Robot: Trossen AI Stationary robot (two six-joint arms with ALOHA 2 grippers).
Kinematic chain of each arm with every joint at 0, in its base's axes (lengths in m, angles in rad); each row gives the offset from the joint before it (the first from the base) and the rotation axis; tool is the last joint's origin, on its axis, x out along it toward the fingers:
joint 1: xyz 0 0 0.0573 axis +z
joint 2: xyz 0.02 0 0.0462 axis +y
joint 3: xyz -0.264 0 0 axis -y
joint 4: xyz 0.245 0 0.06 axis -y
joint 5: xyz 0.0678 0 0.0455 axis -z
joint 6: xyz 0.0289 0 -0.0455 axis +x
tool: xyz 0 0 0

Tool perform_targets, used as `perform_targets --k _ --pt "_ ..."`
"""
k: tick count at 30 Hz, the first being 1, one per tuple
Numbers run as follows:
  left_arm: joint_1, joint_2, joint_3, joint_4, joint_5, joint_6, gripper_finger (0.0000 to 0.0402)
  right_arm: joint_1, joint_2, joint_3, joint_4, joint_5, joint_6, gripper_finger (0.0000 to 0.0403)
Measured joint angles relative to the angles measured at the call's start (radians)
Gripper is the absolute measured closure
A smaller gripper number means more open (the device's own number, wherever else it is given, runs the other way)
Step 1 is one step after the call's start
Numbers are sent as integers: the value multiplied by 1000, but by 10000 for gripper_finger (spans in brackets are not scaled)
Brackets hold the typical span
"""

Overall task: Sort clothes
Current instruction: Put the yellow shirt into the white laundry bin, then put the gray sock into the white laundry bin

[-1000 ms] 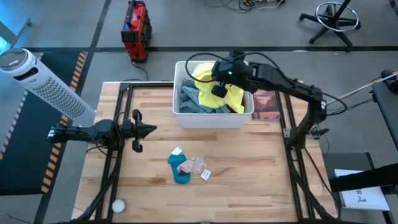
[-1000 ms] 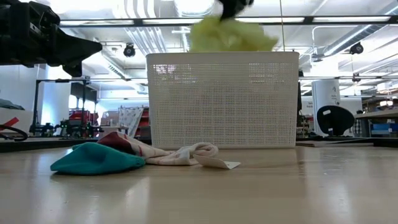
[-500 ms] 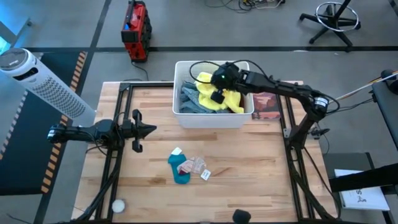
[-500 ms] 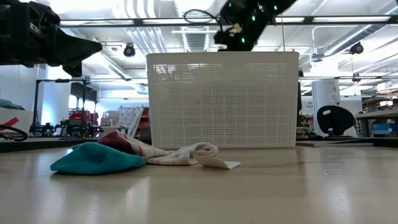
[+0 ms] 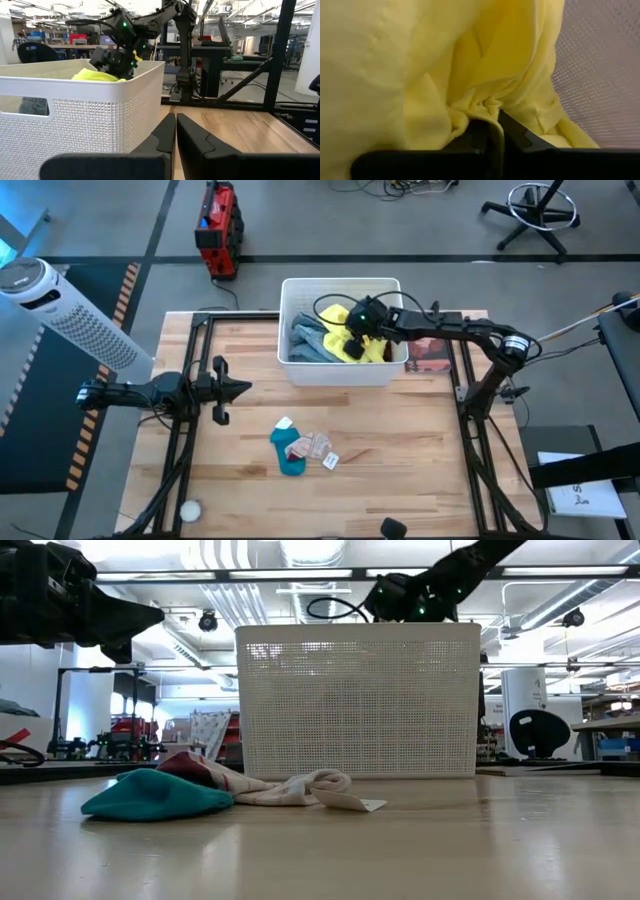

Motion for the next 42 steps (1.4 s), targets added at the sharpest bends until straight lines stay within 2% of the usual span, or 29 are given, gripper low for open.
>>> perform_targets --k 6,13,29,35,39,42 --pt "0 0 0 0 0 0 401 -8 27 -43 58 0 72 382" --pt "0 0 0 0 0 7 401 -10 18 1 7 -2 138 328" --pt "0 0 0 -6 0 7 401 24 -29 452 -256 -3 84 168" --pt "0 0 0 -9 0 8 401 132 -39 623 -352 -3 35 120" --pt "0 0 0 -9 0 16 401 265 -39 692 -409 -3 -25 109" --pt "0 0 0 -9 0 17 401 367 -39 691 -411 -3 -50 109"
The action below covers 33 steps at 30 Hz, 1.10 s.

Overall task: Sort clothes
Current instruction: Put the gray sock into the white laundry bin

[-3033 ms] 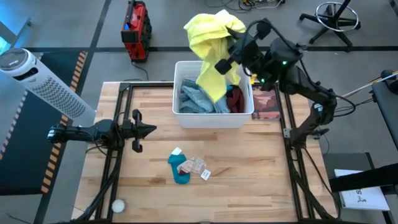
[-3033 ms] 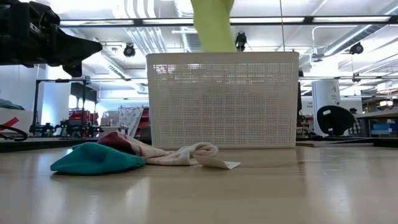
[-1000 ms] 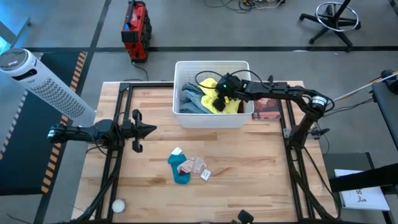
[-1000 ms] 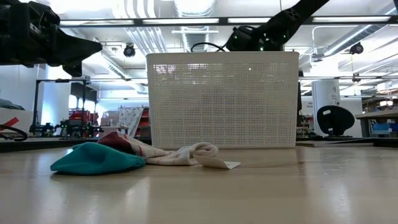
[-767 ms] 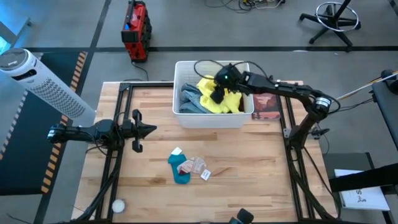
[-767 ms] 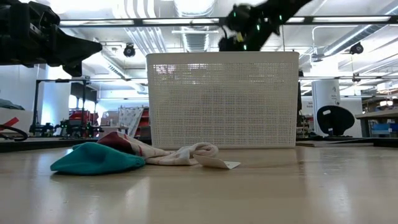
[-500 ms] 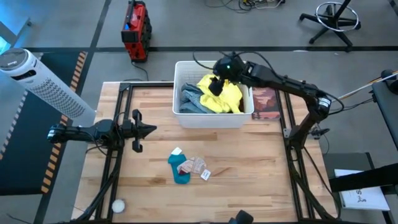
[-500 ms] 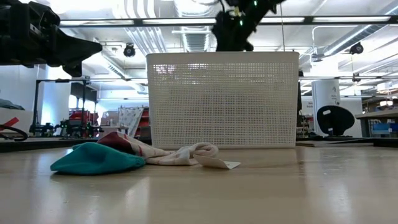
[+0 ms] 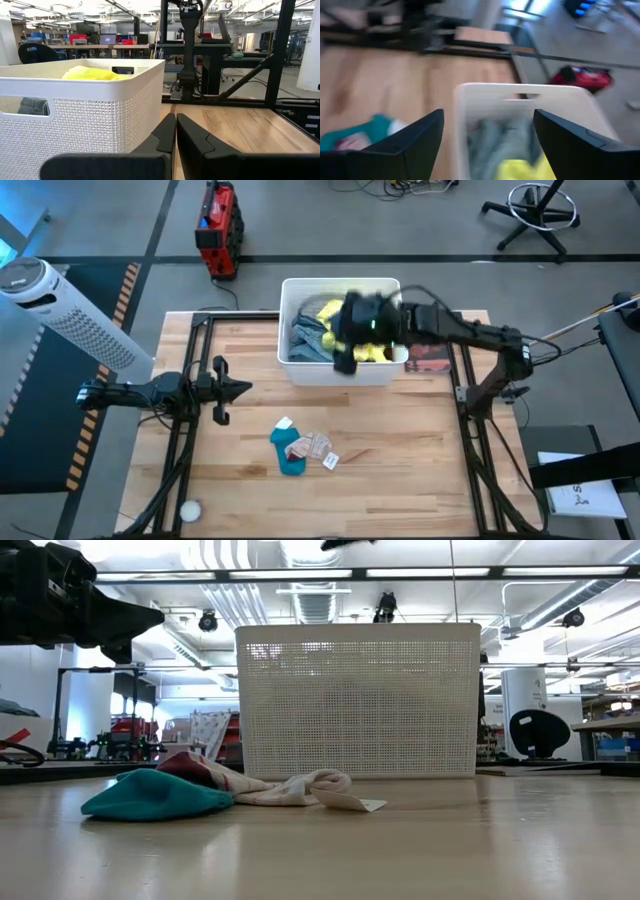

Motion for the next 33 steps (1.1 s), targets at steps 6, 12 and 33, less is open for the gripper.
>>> perform_targets --k 6,12,33 --pt "0 0 0 0 0 0 401 186 0 -90 1 -1 -5 120" --pt "0 0 0 2 0 0 401 317 1 -265 96 -20 88 123" --pt "0 0 0 0 0 0 401 405 233 -547 622 -53 222 133"
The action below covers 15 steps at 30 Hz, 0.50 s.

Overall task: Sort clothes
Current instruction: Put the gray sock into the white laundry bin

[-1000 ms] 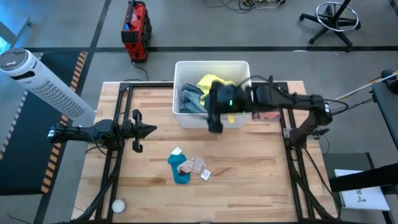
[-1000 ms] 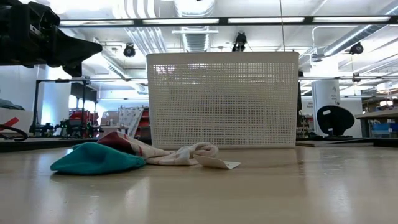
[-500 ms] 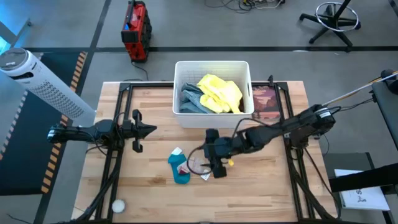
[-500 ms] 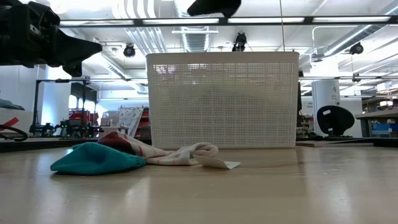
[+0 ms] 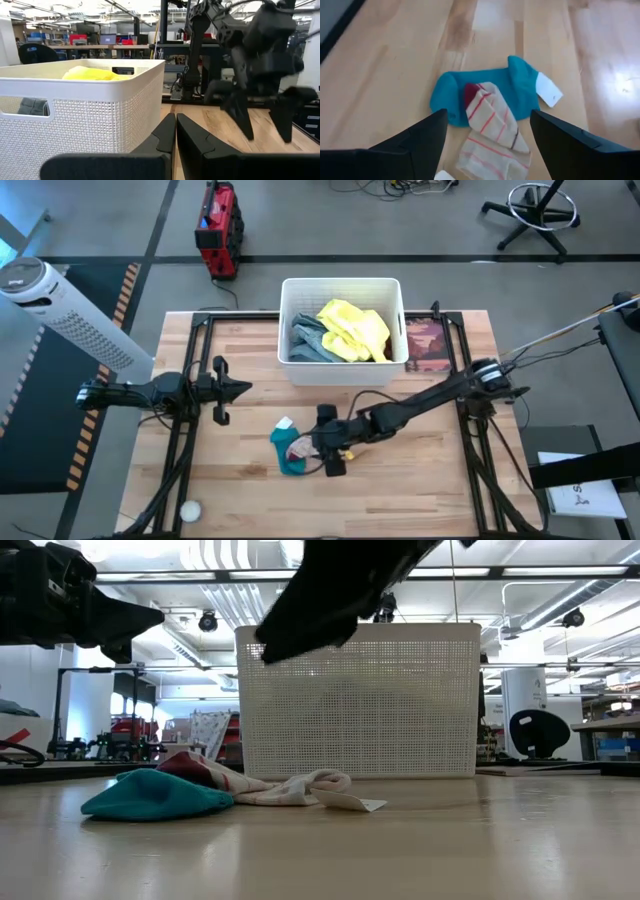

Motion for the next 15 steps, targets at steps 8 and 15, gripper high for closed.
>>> perform_targets --k 8,15 --pt "0 0 0 0 0 0 401 -2 148 77 1 0 -1 133" --pt "0 0 0 -1 0 0 401 -17 257 143 -7 0 6 149"
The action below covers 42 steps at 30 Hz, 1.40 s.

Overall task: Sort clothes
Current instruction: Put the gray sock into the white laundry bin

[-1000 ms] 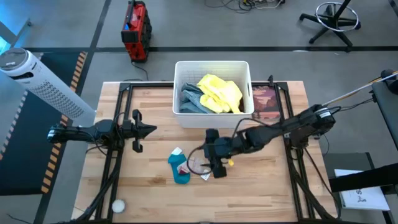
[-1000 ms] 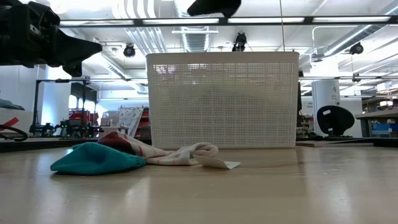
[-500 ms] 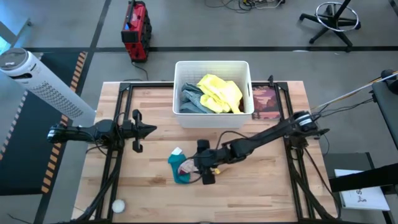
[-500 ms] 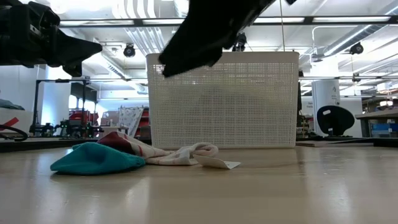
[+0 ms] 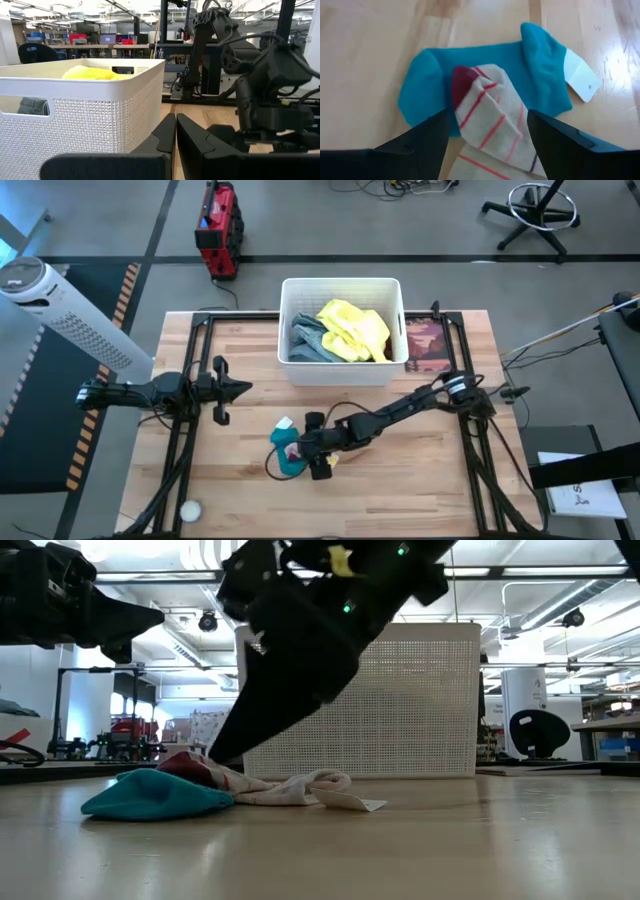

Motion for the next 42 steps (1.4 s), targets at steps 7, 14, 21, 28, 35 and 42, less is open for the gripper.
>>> perform_targets --k 7,14,21,28,35,42 --pt "0 0 0 -1 0 0 401 -18 37 19 -8 -5 5 185" --pt "0 0 0 -5 0 0 401 -31 37 19 -9 -31 35 245" --pt "0 0 0 -6 0 0 401 -30 37 18 -9 -38 35 347" --pt "0 0 0 -6 0 0 401 -27 29 72 -19 -34 43 392" --pt "0 0 0 -5 0 0 401 -22 4 209 -138 -23 -4 400" --pt "0 0 0 -4 0 0 401 -1 -20 400 -307 215 -94 400"
